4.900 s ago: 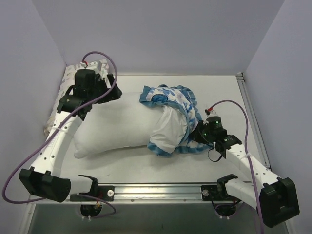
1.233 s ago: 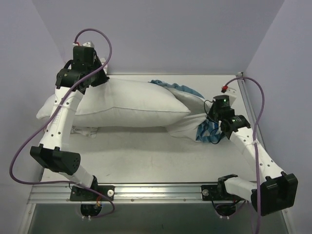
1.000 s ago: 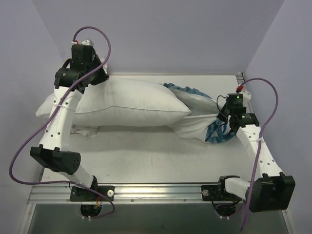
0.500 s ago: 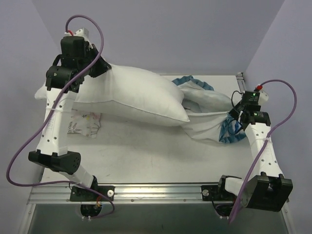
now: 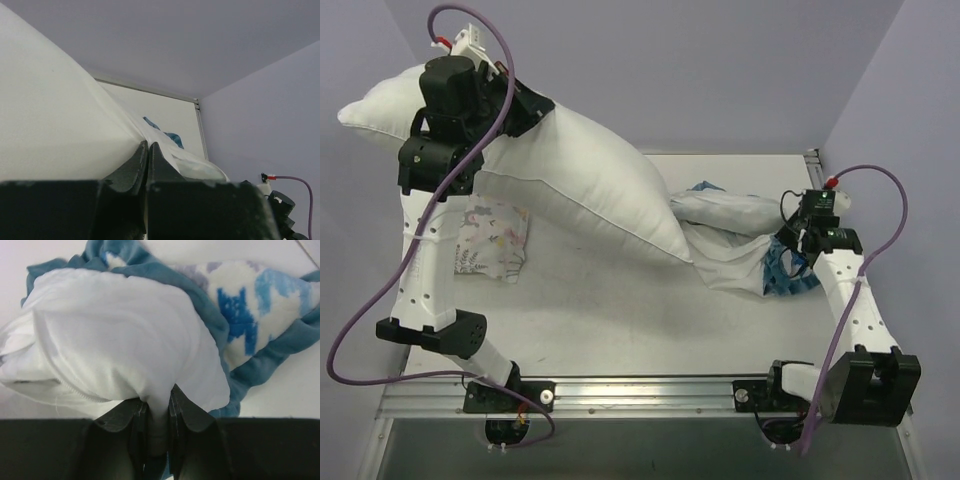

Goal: Remove the pillowcase from the pillow

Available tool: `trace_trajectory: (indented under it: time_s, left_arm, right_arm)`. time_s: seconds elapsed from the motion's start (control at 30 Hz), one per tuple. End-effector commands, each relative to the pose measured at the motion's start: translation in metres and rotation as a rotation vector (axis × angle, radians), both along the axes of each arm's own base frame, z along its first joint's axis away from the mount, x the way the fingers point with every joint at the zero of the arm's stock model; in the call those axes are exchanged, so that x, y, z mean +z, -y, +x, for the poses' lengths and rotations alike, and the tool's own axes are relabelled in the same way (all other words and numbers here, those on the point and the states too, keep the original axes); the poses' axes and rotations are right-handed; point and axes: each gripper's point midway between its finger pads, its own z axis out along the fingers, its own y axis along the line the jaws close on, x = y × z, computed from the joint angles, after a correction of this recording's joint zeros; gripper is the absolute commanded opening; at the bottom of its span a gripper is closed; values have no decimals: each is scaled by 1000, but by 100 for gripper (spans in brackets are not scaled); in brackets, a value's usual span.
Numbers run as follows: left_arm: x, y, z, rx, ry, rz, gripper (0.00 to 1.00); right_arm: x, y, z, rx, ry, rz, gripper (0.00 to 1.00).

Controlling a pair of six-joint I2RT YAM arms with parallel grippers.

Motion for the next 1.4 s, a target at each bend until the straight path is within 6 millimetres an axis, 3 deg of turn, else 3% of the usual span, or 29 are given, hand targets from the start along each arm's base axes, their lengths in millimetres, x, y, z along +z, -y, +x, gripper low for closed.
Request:
trace_trajectory:
  time_s: [0.0, 0.03, 0.07, 0.13, 0.17, 0.2, 0.27, 0.33, 0.37, 0.4, 0.43, 0.47, 0.5, 0.53, 0.57, 0.6, 0.67, 0.7, 0.83, 0.9, 0.93, 1.03, 1.07, 1.1, 1.13, 1.17, 1.23, 1.3, 1.37]
  left_arm:
    - [81, 22, -3, -44, 283, -138, 0]
    - [79, 32, 3, -59, 280, -145, 0]
    - [86, 36, 4, -63, 306, -157, 0]
    - [101, 47, 1, -79, 347, -175, 0]
    - [97, 55, 9, -85, 340, -172, 0]
    - [98, 58, 10, -85, 343, -173, 0]
    - [99, 68, 10, -98, 344, -179, 0]
    - [95, 69, 5, -90, 338, -166, 0]
    - [63, 87, 11, -118, 262, -137, 0]
    - [46, 90, 14, -96, 236, -111, 0]
    - [48, 93, 5, -106, 259, -119, 0]
    - [23, 107, 5, -129, 217, -105, 0]
    - [-39, 121, 15, -138, 101, -71, 0]
    - [-52, 130, 14, -160, 112, -86, 0]
    - [-78, 139, 14, -175, 69, -74, 0]
    - [-125, 154, 11, -199, -20, -43, 0]
    - [-162, 171, 9, -222, -69, -15, 0]
    - [-194, 179, 2, -224, -119, 20, 0]
    - [-243, 190, -12, -223, -191, 101, 0]
    - [-255, 188, -18, -207, -207, 147, 8]
    - [-266, 185, -26, -208, -234, 181, 21]
    - [-270, 170, -42, -196, -226, 265, 56]
    - [-269, 162, -44, -182, -210, 297, 64]
    - [-266, 156, -48, -177, -200, 305, 69]
    - [-250, 148, -55, -178, -167, 293, 72]
    - [-251, 141, -60, -183, -159, 316, 77]
    - [-233, 126, -74, -179, -122, 314, 79]
    - [-232, 113, -83, -180, -108, 333, 82]
    - [-222, 102, -95, -190, -85, 333, 82]
  right_arm:
    - [26, -44, 0, 154, 97, -10, 0]
    - [27, -60, -4, 206, 100, -19, 0]
    - [25, -92, -11, 309, 101, -14, 0]
    - [10, -122, -30, 398, 79, -20, 0]
    - [7, -127, -35, 398, 91, -61, 0]
    - [-12, -147, -56, 473, 71, -70, 0]
    - [-27, -166, -68, 514, 86, -8, 0]
    - [-52, -172, -82, 539, 62, 16, 2]
    - [-56, -170, -83, 526, 60, 12, 5]
    - [-57, -168, -86, 520, 65, 10, 9]
    - [-61, -167, -89, 523, 76, 9, 26]
    - [-57, -168, -91, 533, 105, 11, 36]
    - [-41, -170, -93, 546, 183, 31, 47]
    - [-36, -175, -97, 569, 223, 45, 64]
    - [-28, -176, -99, 575, 255, 57, 70]
    - [-12, -174, -101, 568, 313, 69, 75]
    - [3, -166, -106, 554, 331, 59, 82]
    - [13, -161, -107, 546, 363, 53, 86]
    - [44, -159, -109, 576, 385, 29, 91]
    - [61, -164, -105, 598, 386, 19, 93]
    - [62, -163, -105, 615, 370, -5, 94]
    - [76, -169, -100, 647, 362, -28, 100]
    - [77, -170, -99, 652, 352, -40, 100]
    - [79, -170, -97, 653, 352, -46, 100]
    - [88, -170, -96, 652, 367, -50, 100]
    - [89, -168, -94, 650, 359, -72, 100]
    - [101, -161, -93, 629, 354, -98, 100]
    - [102, -147, -92, 578, 307, -161, 100]
    - [117, -138, -91, 545, 323, -185, 100]
